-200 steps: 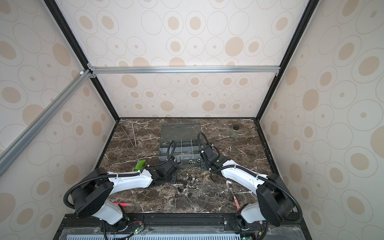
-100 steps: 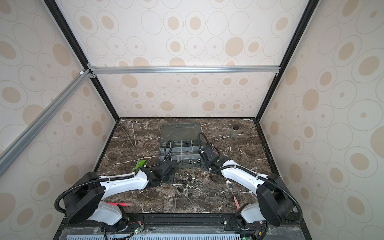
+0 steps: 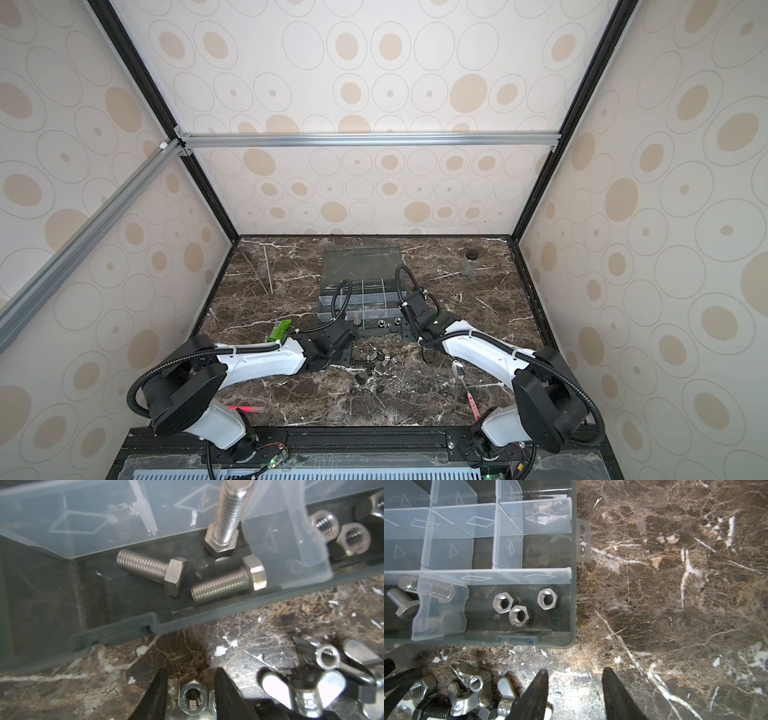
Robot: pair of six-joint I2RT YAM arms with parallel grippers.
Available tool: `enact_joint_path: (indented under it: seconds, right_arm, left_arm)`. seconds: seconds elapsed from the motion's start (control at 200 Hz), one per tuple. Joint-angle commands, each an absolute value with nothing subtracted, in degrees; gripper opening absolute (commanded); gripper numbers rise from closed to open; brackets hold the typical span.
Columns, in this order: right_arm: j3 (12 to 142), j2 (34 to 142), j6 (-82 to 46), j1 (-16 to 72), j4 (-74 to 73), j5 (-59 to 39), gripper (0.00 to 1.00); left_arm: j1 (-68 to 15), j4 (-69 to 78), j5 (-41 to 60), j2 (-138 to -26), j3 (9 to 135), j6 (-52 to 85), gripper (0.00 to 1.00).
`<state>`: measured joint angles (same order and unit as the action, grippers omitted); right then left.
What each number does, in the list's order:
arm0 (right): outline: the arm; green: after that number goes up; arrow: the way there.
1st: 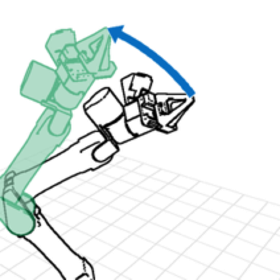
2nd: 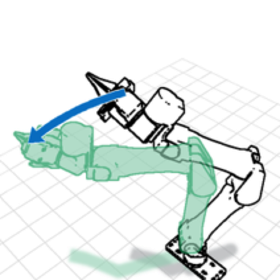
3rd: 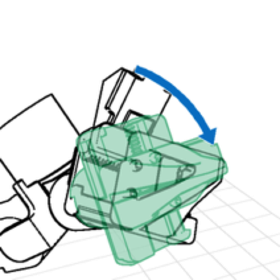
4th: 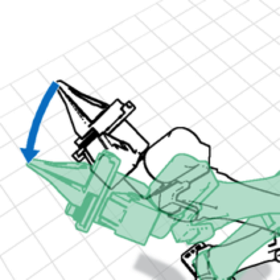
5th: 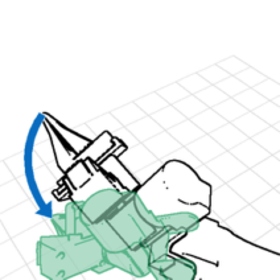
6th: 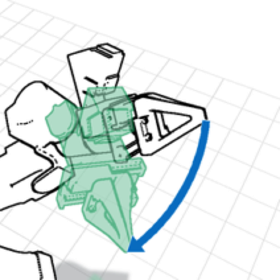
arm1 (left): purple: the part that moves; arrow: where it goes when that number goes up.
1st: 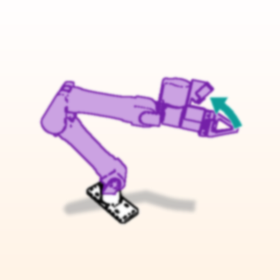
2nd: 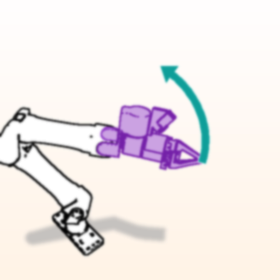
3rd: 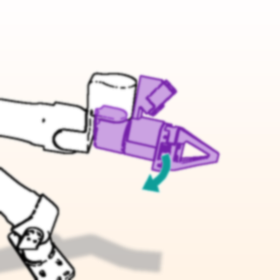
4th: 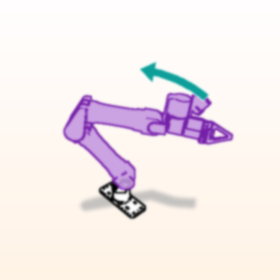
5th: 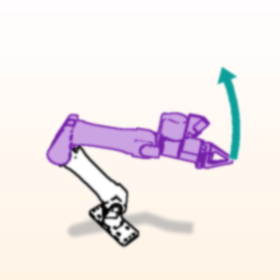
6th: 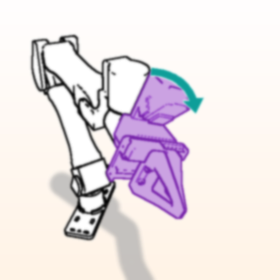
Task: Sort the screws and nuts into containers
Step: 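Close the left gripper on a steel hex nut at the pile's edge, then lift the nut with the left gripper over the nearest compartment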
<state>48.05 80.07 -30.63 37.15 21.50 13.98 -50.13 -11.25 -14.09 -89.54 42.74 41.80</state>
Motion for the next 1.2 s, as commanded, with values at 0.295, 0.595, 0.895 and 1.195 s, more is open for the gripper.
enact_joint_path:
  seconds: [0.295,0.595,0.895,1.195]
  right_arm:
    - [46.8,78.6,-31.2,36.6,22.3,15.0,0.46]
    - [47.1,79.4,-31.5,36.6,22.0,14.3,0.46]
    - [47.5,79.5,-31.4,36.6,22.0,14.1,0.46]
    - [47.2,79.0,-31.5,36.6,22.1,14.3,0.46]
  left_arm:
    - [-50.0,-11.7,-14.3,-88.2,41.2,43.7,0.37]
    - [-50.1,-11.6,-13.1,-86.9,39.4,42.5,0.37]
    - [-50.1,-11.6,-12.9,-88.0,40.8,40.5,0.27]
    - [-50.1,-11.7,-12.0,-86.3,40.9,39.2,0.17]
